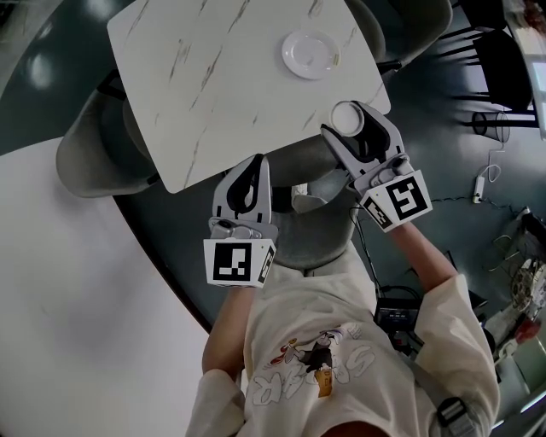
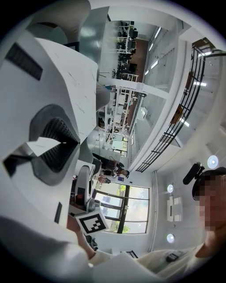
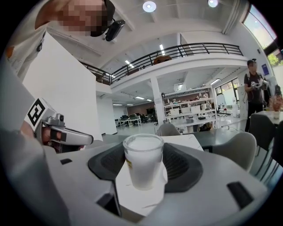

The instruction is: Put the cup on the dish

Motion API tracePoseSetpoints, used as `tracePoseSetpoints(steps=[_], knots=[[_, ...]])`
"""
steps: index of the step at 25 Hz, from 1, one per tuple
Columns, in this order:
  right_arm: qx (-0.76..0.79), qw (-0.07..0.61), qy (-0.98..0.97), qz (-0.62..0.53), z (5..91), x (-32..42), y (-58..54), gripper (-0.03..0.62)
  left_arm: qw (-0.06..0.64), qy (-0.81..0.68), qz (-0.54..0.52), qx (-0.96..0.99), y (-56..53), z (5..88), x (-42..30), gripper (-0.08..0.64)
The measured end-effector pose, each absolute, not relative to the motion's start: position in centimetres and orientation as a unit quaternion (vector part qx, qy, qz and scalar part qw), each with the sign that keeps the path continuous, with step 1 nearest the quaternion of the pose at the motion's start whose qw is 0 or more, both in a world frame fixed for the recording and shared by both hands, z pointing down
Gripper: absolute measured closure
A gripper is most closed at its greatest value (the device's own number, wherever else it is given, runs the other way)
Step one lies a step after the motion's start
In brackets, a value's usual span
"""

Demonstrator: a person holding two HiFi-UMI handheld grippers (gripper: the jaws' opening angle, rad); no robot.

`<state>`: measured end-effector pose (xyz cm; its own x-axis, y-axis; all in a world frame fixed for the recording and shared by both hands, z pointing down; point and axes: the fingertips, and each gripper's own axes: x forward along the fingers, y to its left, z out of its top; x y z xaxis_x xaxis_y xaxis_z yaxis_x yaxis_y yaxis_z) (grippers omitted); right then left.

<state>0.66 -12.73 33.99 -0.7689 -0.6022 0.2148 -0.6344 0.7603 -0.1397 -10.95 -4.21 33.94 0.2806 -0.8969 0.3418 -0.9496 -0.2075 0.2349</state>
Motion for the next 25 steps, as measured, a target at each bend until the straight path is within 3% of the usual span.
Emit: tracePoseSetpoints(steps=[25], knots=[[0.382,0.089,-0.916,0.088,41.0,1.9,-20.6,0.327,0.188,-0.578,0.064,0.791,-10.6,39.1,-9.1,0.558]])
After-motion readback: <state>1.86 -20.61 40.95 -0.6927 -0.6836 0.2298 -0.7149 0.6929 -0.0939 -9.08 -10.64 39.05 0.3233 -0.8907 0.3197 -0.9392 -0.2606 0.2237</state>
